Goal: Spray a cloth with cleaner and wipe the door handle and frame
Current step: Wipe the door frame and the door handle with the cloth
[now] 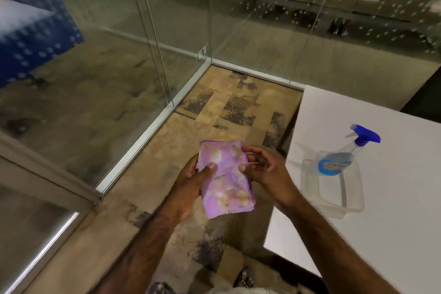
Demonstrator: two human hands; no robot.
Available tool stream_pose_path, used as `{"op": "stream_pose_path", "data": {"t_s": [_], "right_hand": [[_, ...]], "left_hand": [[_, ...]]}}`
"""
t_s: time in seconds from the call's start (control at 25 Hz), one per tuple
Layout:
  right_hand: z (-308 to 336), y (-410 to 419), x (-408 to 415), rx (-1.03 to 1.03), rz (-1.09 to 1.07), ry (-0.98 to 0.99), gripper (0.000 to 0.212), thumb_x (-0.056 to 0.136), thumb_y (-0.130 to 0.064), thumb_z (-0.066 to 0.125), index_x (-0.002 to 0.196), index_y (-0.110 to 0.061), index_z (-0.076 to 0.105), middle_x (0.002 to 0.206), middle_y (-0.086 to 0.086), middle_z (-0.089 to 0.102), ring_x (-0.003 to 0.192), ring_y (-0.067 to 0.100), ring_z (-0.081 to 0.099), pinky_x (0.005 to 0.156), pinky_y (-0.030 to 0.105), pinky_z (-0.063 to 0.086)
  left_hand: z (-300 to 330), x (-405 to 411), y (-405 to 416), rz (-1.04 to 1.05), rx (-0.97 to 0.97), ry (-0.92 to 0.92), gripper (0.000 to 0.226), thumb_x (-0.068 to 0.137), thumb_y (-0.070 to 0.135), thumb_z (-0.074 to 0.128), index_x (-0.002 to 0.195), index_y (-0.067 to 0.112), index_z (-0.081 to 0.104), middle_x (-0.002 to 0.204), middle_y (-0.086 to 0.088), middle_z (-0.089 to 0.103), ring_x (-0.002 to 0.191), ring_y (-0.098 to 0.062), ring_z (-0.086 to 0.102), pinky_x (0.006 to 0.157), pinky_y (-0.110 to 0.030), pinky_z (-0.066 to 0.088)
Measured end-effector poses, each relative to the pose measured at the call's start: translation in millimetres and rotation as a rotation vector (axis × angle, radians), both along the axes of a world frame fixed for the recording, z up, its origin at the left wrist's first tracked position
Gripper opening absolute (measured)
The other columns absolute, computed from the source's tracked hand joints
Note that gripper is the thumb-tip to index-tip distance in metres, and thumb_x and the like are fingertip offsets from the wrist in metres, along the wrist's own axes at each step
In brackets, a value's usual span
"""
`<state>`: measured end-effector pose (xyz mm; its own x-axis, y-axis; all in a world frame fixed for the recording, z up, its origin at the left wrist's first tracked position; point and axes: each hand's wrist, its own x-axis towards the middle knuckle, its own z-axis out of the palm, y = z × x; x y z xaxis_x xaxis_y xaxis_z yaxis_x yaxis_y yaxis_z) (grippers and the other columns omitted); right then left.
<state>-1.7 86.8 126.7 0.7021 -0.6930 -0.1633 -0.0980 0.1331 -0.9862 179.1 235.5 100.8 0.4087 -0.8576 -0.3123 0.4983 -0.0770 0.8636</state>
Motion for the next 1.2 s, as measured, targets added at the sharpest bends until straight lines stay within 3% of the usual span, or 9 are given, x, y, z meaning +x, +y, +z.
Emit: {"op": "stream_pose_path", "data": {"t_s": [0.12, 0.2, 0.32, 0.52, 0.72, 0.84, 0.96, 1.08, 1.2], "right_hand": [[-1.7, 30.5, 53.8, -0.011, 0.115, 0.0, 0.066, 0.082, 0.011, 0.087, 0.137, -0.018, 0.067, 0.126, 0.018, 0.074, 0.102, 0.024, 0.076, 0.084, 0.037, 0.069], [-4.6, 53.6, 88.4, -0.037, 0.212, 0.007, 0.076, 0.077, 0.012, 0.09, 0.141, -0.021, 0.065, 0.129, 0.017, 0.072, 0.1, 0.018, 0.077, 0.081, 0.032, 0.067], [-8.6, 90.3, 142.6, -0.057, 0.361, 0.038, 0.086, 0.078, 0.014, 0.09, 0.147, -0.026, 0.06, 0.125, 0.006, 0.071, 0.099, 0.011, 0.077, 0.084, 0.028, 0.065], [-6.5, 155.6, 228.4, -0.11, 0.474, 0.067, 0.078, 0.081, 0.014, 0.088, 0.146, -0.024, 0.064, 0.121, 0.021, 0.072, 0.098, 0.015, 0.072, 0.087, 0.028, 0.064], [-3.4, 216.4, 288.7, -0.135, 0.526, 0.044, 0.064, 0.085, 0.018, 0.082, 0.131, -0.026, 0.07, 0.104, 0.009, 0.073, 0.091, 0.02, 0.065, 0.085, 0.034, 0.059], [-1.8, 243.9, 313.0, -0.132, 0.579, 0.014, 0.058, 0.088, 0.019, 0.078, 0.127, -0.024, 0.073, 0.104, 0.007, 0.075, 0.088, 0.021, 0.065, 0.082, 0.036, 0.057], [-0.6, 262.3, 331.2, -0.191, 0.633, -0.002, 0.048, 0.089, 0.015, 0.08, 0.122, -0.019, 0.076, 0.115, 0.005, 0.075, 0.092, 0.027, 0.068, 0.086, 0.045, 0.059], [0.5, 273.5, 349.0, -0.296, 0.663, 0.001, 0.035, 0.089, 0.007, 0.083, 0.112, -0.019, 0.08, 0.123, 0.006, 0.068, 0.105, 0.031, 0.071, 0.091, 0.041, 0.059], [-2.5, 276.8, 370.5, -0.324, 0.709, 0.002, 0.022, 0.089, -0.01, 0.084, 0.107, -0.02, 0.078, 0.136, -0.001, 0.064, 0.129, 0.02, 0.064, 0.107, 0.035, 0.049]], "left_hand": [[9.6, 42.5, 47.5, 0.156, 0.037, -0.113, 0.091, 0.089, 0.01, 0.084, 0.164, 0.032, 0.036, 0.141, -0.01, 0.072, 0.127, -0.031, 0.07, 0.1, -0.048, 0.06], [12.5, 69.2, 84.1, 0.184, 0.041, -0.243, 0.101, 0.084, 0.01, 0.084, 0.166, 0.036, 0.03, 0.144, -0.002, 0.071, 0.133, -0.027, 0.067, 0.109, -0.047, 0.055], [11.0, 107.2, 139.1, 0.19, 0.101, -0.478, 0.096, 0.086, 0.004, 0.089, 0.163, 0.026, 0.038, 0.158, 0.015, 0.056, 0.149, -0.006, 0.05, 0.12, -0.03, 0.044], [5.4, 162.0, 219.9, 0.29, 0.217, -0.705, 0.08, 0.09, -0.001, 0.083, 0.158, 0.019, 0.047, 0.158, 0.011, 0.055, 0.143, 0.002, 0.052, 0.118, -0.019, 0.042], [-2.4, 202.0, 291.7, 0.456, 0.318, -0.886, 0.063, 0.085, 0.013, 0.091, 0.141, 0.024, 0.066, 0.122, 0.006, 0.072, 0.106, -0.006, 0.064, 0.095, -0.033, 0.055], [-2.6, 216.7, 328.5, 0.555, 0.392, -1.093, 0.05, 0.082, 0.021, 0.094, 0.128, 0.025, 0.076, 0.095, 0.013, 0.055, 0.095, -0.004, 0.052, 0.085, -0.028, 0.044], [-1.7, 222.0, 357.5, 0.631, 0.445, -1.121, 0.039, 0.083, 0.029, 0.091, 0.12, 0.027, 0.08, 0.11, 0.004, 0.052, 0.11, -0.017, 0.051, 0.101, -0.025, 0.042], [-1.0, 223.1, 378.3, 0.62, 0.423, -1.056, 0.026, 0.089, 0.032, 0.084, 0.114, 0.029, 0.078, 0.143, -0.002, 0.052, 0.141, -0.009, 0.047, 0.118, -0.019, 0.036], [3.5, 225.1, 388.6, 0.633, 0.39, -0.948, 0.025, 0.093, 0.042, 0.078, 0.115, 0.029, 0.075, 0.153, 0.003, 0.056, 0.147, -0.004, 0.049, 0.119, -0.02, 0.039]]}}
